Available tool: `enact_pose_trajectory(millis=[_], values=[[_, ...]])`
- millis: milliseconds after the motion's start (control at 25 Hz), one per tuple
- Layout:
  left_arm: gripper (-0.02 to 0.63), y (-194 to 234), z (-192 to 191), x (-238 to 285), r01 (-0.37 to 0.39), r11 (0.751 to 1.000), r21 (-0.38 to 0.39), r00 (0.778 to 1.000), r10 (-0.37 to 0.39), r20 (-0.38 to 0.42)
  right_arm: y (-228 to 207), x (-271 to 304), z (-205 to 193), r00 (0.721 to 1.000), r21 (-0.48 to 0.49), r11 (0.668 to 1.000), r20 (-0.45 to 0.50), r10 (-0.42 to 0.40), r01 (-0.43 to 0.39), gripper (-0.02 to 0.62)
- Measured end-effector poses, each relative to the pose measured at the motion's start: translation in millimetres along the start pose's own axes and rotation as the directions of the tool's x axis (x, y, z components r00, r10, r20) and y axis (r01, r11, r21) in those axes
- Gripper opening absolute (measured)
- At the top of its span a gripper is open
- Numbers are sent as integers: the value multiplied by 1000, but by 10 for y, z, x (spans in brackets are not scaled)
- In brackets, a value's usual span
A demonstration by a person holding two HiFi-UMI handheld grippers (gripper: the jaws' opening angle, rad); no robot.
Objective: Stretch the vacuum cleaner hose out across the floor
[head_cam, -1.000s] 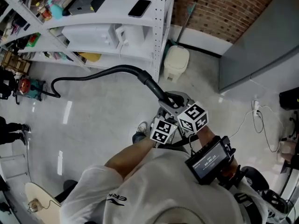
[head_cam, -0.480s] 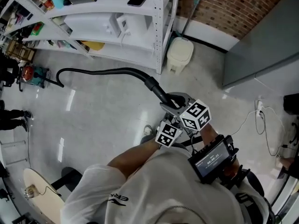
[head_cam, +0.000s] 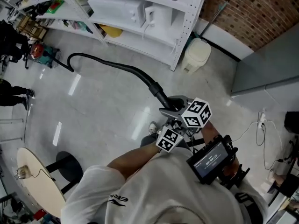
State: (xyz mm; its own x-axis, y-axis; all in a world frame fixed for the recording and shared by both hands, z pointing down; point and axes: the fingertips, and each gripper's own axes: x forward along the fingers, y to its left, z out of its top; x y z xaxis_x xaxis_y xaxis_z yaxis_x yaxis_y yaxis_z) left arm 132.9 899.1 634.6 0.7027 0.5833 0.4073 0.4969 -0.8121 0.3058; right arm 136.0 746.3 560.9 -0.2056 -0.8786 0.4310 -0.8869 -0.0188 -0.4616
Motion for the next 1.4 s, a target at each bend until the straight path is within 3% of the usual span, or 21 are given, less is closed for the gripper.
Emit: enact_pose_trajectory(millis=[240, 400, 600, 760, 960, 1080, 1200, 1400], values=[[179, 164, -110, -370, -24, 1000, 14, 1000, 24, 13, 283, 344, 51, 998, -3, 999, -37, 52, -52, 195], [179, 208, -234, -504, -11, 1000, 12, 1000, 11, 5, 478, 516, -13, 989, -51, 994, -114, 93, -99, 193], [181, 244, -496, -623, 30, 999, 10, 999, -30, -40, 688, 658, -227, 956, -127, 976, -257, 141, -178, 178], [183, 275, -647, -716, 28, 999, -24, 997, -29, -67, 717, 603, -445, 926, -131, 962, -329, 187, -241, 169], [183, 290, -741, -1045, -19, 1000, 0, 1000, 19, -7, 730, 572, -717, 901, -120, 948, -364, 235, -295, 166], [183, 314, -704, -1288, -90, 995, -48, 993, 93, 71, 704, 508, -797, 894, -104, 941, -362, 266, -322, 166], [183, 433, -499, -1445, -197, 966, -166, 959, 225, 171, 604, 367, -786, 890, -84, 931, -335, 309, -355, 166], [183, 568, -219, -1697, -361, 862, -356, 836, 468, 287, 531, 183, -793, 849, -88, 889, -352, 393, -448, 166]])
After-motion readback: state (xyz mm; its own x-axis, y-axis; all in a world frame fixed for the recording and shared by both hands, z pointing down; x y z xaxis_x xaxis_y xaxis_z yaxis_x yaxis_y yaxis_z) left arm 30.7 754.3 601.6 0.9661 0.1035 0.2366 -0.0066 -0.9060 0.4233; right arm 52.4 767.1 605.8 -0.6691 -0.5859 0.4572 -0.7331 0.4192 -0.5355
